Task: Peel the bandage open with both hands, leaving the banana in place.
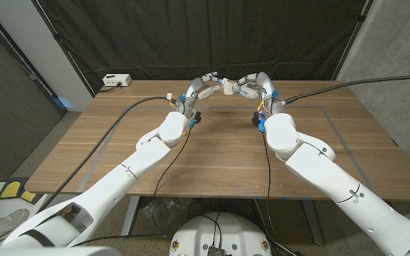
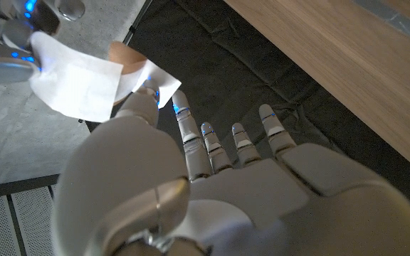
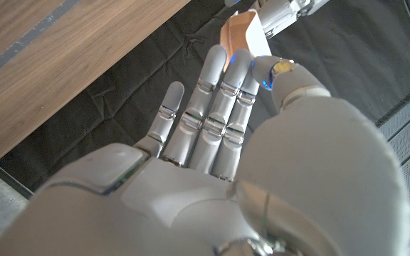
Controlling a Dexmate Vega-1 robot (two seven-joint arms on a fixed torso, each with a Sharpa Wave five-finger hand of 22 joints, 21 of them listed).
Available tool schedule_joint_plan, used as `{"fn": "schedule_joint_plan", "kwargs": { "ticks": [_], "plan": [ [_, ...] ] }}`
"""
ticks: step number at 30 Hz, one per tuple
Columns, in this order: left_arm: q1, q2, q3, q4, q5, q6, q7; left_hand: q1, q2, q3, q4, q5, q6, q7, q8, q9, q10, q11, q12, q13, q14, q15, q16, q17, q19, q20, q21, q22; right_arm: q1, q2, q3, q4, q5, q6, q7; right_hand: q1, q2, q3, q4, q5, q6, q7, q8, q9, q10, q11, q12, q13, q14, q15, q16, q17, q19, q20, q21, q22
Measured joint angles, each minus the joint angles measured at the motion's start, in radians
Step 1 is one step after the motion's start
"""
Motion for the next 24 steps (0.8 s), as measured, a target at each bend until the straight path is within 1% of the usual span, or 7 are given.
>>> {"fn": "schedule_joint_plan", "kwargs": {
  "ticks": [6,8,12,17,18,22,24],
  "plan": [
    [-0.022,0.008,0.010,0.017,-0.037,-0.024,-0.076,0.005,0.047,0.028,0.007,0.010,-0.007,0.036,-0.035,0.000,-0.020,0.006,-0.011,0.000,-0.021,0.010,-0.007,0.002,-0.027,0.012,0.000,0.000,-0.014,-0.003,0.003,-0.011,-0.014,0.009,-0.002,0.000,0.000,0.000,0.000,0.000,0.000,0.000,0.000,0.000,0.000,0.000,-0.007,0.004,0.000,0.000,0.000,0.001,0.000,0.000,0.007,-0.002],
    [-0.026,0.009,0.012,0.020,-0.046,-0.027,-0.092,0.008,0.065,0.040,0.001,0.018,0.069,0.060,-0.032,0.001,0.000,0.005,-0.011,0.000,-0.020,0.010,-0.007,0.001,-0.027,0.012,0.000,0.000,-0.018,-0.004,0.004,-0.014,-0.019,0.011,-0.002,0.000,0.000,0.000,0.000,0.000,0.000,0.000,0.000,0.000,0.000,0.000,-0.008,0.005,0.000,0.000,0.000,0.005,0.000,0.000,0.010,-0.005],
    [-0.030,0.001,0.014,0.024,-0.063,-0.030,-0.108,0.020,0.077,0.067,-0.026,0.026,0.240,0.070,0.001,0.010,0.079,-0.007,0.008,0.000,0.024,-0.019,-0.003,-0.006,0.003,0.000,0.024,0.000,-0.028,-0.005,0.009,-0.022,-0.026,0.016,-0.003,-0.004,-0.004,0.005,0.005,-0.001,0.000,0.000,0.000,0.000,0.000,0.000,-0.007,0.005,0.000,0.000,0.000,0.005,0.000,0.000,0.014,-0.005],
    [-0.030,-0.008,0.016,0.026,-0.070,-0.032,-0.107,0.036,0.067,0.074,-0.033,0.025,0.303,0.074,0.018,0.023,0.105,-0.016,0.003,0.000,0.041,-0.029,0.004,-0.006,0.019,-0.012,0.033,-0.003,-0.040,-0.006,0.014,-0.029,-0.035,0.021,-0.006,-0.004,-0.004,0.010,0.001,0.007,0.000,0.000,0.000,0.000,0.000,0.000,-0.007,0.010,0.000,0.000,0.000,0.009,-0.005,-0.006,0.022,-0.009],
    [-0.031,-0.008,0.017,0.027,-0.070,-0.032,-0.107,0.022,0.053,0.067,-0.027,0.019,0.257,0.081,-0.002,0.030,0.073,-0.009,-0.012,0.000,0.026,-0.019,-0.003,-0.005,0.016,-0.009,0.033,-0.003,-0.043,-0.006,0.016,-0.029,-0.036,0.022,-0.006,-0.004,-0.004,0.010,0.001,0.007,0.000,0.000,0.000,0.000,0.000,0.000,-0.007,0.010,0.000,0.000,0.000,0.009,-0.005,-0.006,0.022,-0.009],
    [-0.038,-0.006,0.022,0.033,-0.086,-0.047,-0.137,-0.068,-0.037,0.000,0.005,-0.005,-0.073,0.074,-0.189,0.015,-0.070,0.039,-0.053,0.000,-0.052,0.019,-0.015,0.002,-0.054,0.006,0.021,-0.003,-0.051,-0.007,0.020,-0.036,-0.042,0.027,-0.007,-0.009,-0.009,0.012,0.004,0.007,0.000,0.000,0.008,0.000,0.000,0.000,-0.007,0.014,0.000,0.000,0.000,0.009,-0.005,-0.006,0.029,-0.009],
    [-0.043,-0.002,0.026,0.036,-0.092,-0.054,-0.157,-0.104,-0.054,-0.020,0.019,-0.005,-0.164,0.069,-0.240,0.016,-0.110,0.062,-0.058,0.003,-0.075,0.032,-0.015,0.005,-0.080,0.010,0.016,-0.003,-0.055,-0.008,0.023,-0.039,-0.046,0.031,-0.008,-0.009,-0.009,0.014,0.005,0.007,0.000,0.000,0.008,0.000,0.000,0.000,-0.007,0.014,0.000,0.000,0.000,0.009,-0.005,-0.006,0.030,-0.014]
  ]
}}
